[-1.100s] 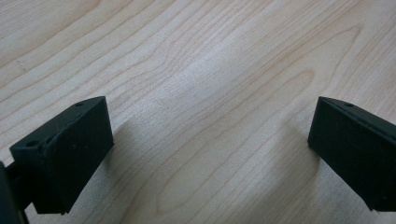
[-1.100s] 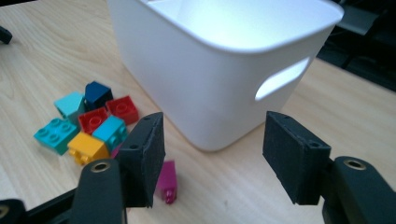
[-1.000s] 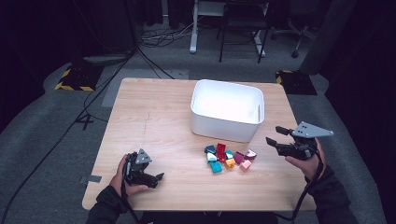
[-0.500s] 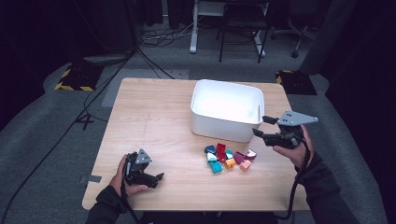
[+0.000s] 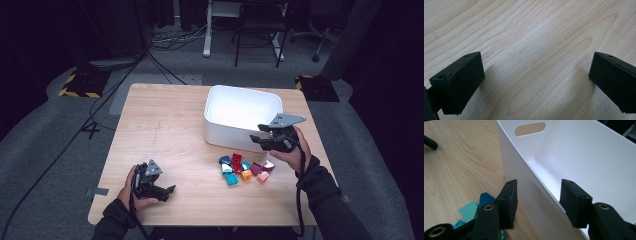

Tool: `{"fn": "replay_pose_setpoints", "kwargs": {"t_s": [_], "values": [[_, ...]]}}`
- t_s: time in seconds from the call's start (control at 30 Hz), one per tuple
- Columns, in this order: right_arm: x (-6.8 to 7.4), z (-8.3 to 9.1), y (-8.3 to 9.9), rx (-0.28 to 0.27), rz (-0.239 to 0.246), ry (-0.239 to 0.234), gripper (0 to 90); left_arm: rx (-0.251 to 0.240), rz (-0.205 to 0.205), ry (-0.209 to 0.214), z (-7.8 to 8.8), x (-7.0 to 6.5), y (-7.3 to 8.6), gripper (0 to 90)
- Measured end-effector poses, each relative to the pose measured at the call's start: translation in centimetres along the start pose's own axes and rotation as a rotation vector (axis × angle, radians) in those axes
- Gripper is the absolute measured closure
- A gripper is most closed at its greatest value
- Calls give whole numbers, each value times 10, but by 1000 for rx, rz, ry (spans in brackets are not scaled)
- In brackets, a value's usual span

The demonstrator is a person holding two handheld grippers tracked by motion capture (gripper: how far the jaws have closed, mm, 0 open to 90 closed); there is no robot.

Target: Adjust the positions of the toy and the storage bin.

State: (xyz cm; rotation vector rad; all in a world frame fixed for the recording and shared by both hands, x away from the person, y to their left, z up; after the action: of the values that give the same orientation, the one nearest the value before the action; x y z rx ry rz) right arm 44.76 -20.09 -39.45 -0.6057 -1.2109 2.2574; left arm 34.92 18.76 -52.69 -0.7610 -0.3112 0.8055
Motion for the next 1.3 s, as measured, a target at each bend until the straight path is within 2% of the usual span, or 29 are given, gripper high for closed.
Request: {"fn": "replay_pose_setpoints", "kwargs": {"t_s": [0.07, 0.13, 0.2, 0.27, 0.37, 0.43, 0.5, 0.53, 0.67, 0.9, 0.97, 1.0, 1.07, 1.13, 1.2, 1.23, 1.3], "values": [[0, -5, 0, 10, 9, -10, 520, 1, -1, 0, 0, 0, 0, 3], [-2, -7, -1, 12, 10, -18, 617, 0, -1, 1, 0, 0, 0, 3], [-4, -6, -1, 10, 14, -38, 663, 1, -1, 0, 0, 0, 0, 3], [-5, -7, 0, 24, 29, -30, 704, 1, 0, 0, 0, 0, 0, 3], [-5, -6, 0, 25, 45, -38, 725, 1, 0, 1, 0, 0, 0, 3], [-4, -3, 1, 25, 64, -66, 764, 0, 0, 1, 0, 0, 0, 3], [-3, -2, 1, 23, 77, -68, 772, 2, 0, 1, 0, 0, 0, 3], [-1, 2, 3, 26, 111, -68, 786, 1, 0, 1, 0, 0, 0, 3], [1, 14, 9, 27, 150, -62, 792, -2, -1, 1, 0, 0, 0, 3], [-1, 34, 23, -1, 148, -51, 772, 1, 0, 1, 0, 0, 0, 3], [-3, 42, 28, -22, 131, -40, 590, 3, 1, -1, 0, 0, 0, 3], [-3, 42, 28, -22, 131, -40, 590, 3, 1, -1, 0, 0, 0, 3], [-7, 51, 28, -52, 98, -18, 539, 1, 0, 1, 0, 0, 0, 3], [-15, 61, 26, -103, 43, 20, 490, 1, 0, 1, 0, 0, 0, 3], [-26, 68, 26, -123, 8, 61, 471, 1, 0, 2, 0, 0, 0, 3], [-26, 68, 26, -123, 8, 61, 471, 1, 0, 2, 0, 0, 0, 3], [-36, 72, 27, -119, -32, 126, 451, 3, 1, -2, 0, 0, 0, 3]]}}
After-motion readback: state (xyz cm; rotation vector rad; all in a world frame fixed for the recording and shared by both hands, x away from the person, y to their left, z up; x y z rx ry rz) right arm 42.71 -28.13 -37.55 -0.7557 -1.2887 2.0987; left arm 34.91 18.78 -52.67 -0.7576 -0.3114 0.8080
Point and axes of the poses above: each handheld gripper's, and its own axes: z roughly backward along the jaws, y roughly out of its underside, x roughly to its left, the point moved 3 cm from there along -z, roughly forward along the jaws, and after that the axes turned 5 degrees about -x, right-handed, at the moved point
